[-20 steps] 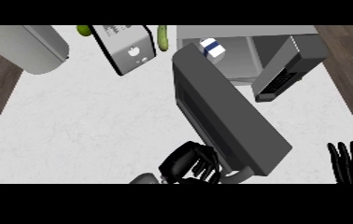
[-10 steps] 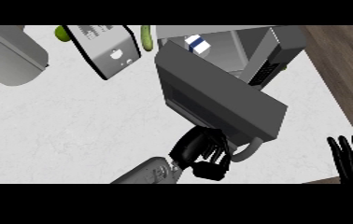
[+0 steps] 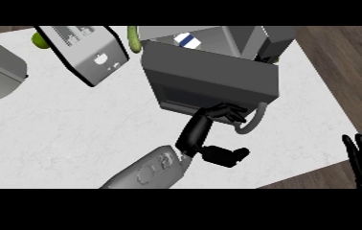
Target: Pick up the milk, place it into the microwave and close the microwave
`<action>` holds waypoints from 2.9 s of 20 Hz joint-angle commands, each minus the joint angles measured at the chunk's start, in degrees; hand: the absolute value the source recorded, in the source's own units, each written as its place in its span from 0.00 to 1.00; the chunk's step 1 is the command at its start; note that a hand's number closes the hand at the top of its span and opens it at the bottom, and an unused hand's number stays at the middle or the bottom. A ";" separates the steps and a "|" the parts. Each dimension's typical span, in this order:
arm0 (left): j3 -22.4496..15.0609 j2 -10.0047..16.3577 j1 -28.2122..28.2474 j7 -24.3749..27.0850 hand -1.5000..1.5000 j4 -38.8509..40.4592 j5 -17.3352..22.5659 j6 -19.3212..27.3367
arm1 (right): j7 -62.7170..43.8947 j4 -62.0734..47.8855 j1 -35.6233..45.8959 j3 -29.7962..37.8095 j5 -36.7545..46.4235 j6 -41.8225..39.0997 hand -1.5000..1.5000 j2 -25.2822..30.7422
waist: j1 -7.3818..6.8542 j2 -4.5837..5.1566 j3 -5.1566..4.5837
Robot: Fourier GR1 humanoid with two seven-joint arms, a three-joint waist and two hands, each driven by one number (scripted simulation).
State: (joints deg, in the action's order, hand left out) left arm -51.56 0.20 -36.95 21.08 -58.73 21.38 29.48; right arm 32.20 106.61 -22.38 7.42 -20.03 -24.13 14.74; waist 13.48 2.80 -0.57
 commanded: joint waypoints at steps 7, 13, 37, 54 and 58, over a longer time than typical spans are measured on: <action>2.79 -0.20 -8.51 3.60 0.00 3.54 7.66 4.56 | -2.68 2.26 2.14 0.81 -4.63 -2.23 0.00 2.54 | 4.71 1.06 0.20; 3.31 -0.20 -11.39 5.60 0.00 6.79 10.92 5.07 | -4.47 3.22 4.35 0.23 -7.39 -3.60 0.00 3.82 | 5.85 2.06 0.23; 3.32 -0.19 -18.27 12.18 0.00 13.95 20.41 7.51 | -9.90 3.59 9.47 2.88 -14.97 -5.08 0.00 9.61 | 9.70 2.97 0.39; 1.21 -0.20 -19.46 16.15 0.00 15.96 25.32 8.71 | -12.83 3.52 11.65 3.49 -19.07 -5.33 0.00 12.01 | 10.90 3.11 0.44; 0.85 -0.20 -19.96 16.29 0.00 16.37 26.70 8.28 | -13.26 3.19 11.64 3.83 -20.01 -6.04 0.00 12.83 | 11.21 3.04 0.53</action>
State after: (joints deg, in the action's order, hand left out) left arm -52.18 0.01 -53.78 38.71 -44.61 46.25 38.06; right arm 19.47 110.05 -10.93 11.10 -39.23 -29.78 26.95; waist 24.39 5.58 -0.11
